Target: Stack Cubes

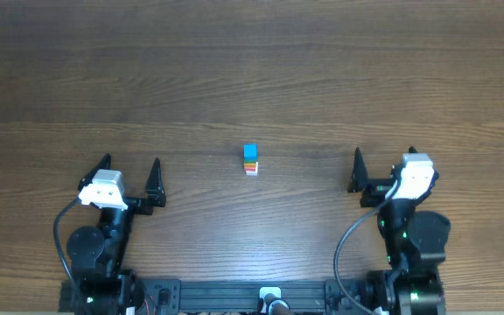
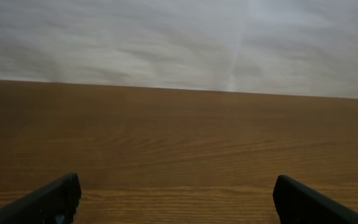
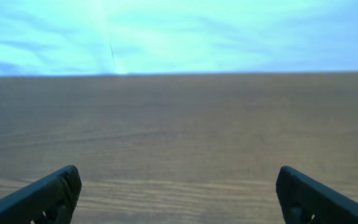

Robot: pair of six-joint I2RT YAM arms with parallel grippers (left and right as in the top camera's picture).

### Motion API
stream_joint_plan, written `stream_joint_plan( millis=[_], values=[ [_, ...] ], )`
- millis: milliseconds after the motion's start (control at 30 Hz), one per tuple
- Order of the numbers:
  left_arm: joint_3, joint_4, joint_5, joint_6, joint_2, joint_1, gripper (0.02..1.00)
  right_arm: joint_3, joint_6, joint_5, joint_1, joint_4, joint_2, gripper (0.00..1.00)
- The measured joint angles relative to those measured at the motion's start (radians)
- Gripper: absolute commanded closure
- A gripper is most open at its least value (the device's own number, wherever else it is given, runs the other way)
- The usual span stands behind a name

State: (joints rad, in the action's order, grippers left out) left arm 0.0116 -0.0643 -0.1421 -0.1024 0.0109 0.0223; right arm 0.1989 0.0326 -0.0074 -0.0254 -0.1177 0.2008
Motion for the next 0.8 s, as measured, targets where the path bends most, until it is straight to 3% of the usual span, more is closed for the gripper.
stream_joint_plan(
  millis=[367,800],
  values=[
    [0.0,0.0,0.0,0.0,0.0,0.0,0.018,-0.071,-0.061,-0.089,0.0,0.024,-0.184,0.007],
    [0.0,0.0,0.0,0.0,0.0,0.0,0.02,-0.186,-0.068,-0.1,0.0,0.05,-0.185,0.007]
  ],
)
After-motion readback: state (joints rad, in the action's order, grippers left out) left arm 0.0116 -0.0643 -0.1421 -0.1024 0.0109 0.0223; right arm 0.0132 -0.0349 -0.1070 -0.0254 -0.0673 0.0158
